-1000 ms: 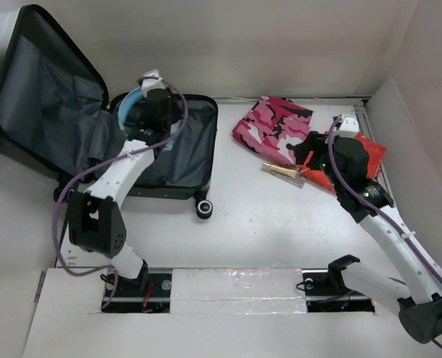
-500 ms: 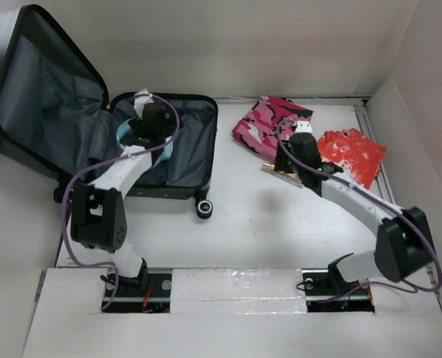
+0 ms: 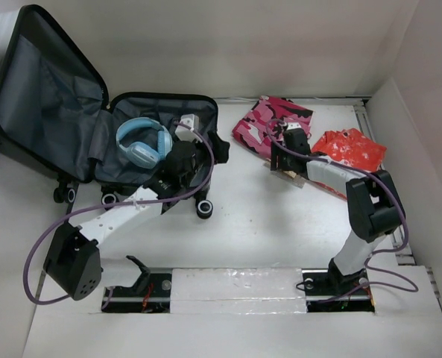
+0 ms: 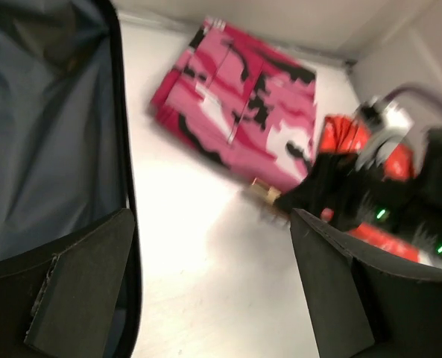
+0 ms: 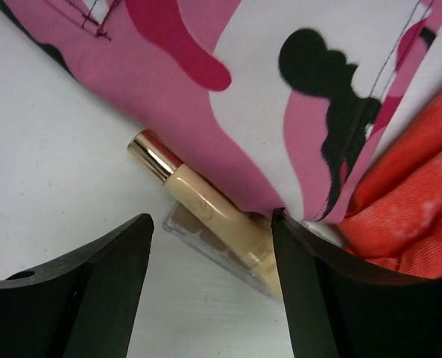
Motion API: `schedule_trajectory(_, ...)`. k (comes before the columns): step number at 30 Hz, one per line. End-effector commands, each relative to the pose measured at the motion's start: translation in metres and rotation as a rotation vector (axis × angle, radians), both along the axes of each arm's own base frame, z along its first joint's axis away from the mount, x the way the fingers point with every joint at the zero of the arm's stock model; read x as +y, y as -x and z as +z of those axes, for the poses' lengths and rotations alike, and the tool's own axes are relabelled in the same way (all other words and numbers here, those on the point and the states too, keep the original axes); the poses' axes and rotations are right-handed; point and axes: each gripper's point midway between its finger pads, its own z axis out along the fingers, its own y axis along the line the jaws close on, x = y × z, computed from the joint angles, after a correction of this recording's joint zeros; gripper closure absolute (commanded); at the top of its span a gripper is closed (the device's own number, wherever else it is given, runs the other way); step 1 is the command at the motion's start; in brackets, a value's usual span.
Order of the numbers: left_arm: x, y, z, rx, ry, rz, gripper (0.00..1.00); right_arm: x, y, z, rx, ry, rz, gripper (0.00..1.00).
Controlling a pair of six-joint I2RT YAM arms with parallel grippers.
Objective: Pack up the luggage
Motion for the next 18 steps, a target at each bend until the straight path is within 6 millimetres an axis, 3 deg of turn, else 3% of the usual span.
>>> schedule_trajectory(1,-0.003,0.012,0.004,-0.026,0.054,-0.054,0.19,0.005,-0.022,0.026,-0.088,-0.016,0.029,0.29)
schedule_trajectory(6,-0.002,0.015,0.001,-0.030,0.048,-0.064,0.20,0.007,-0.023,0.031,-0.091,-0.002,0.036,0.28)
schedule_trajectory(10,-0.004,0.013,-0.006,-0.015,0.037,-0.064,0.20,0.016,-0.022,0.009,-0.017,-0.007,0.080,0.28)
schedule_trajectory(13,-0.005,0.012,-0.010,-0.008,0.032,-0.064,0.20,0.018,-0.011,-0.004,0.018,-0.027,0.093,0.31)
schedule_trajectory(18,-0.005,0.012,-0.010,-0.008,0.032,-0.064,0.20,0.018,-0.004,-0.003,0.018,-0.042,0.094,0.40)
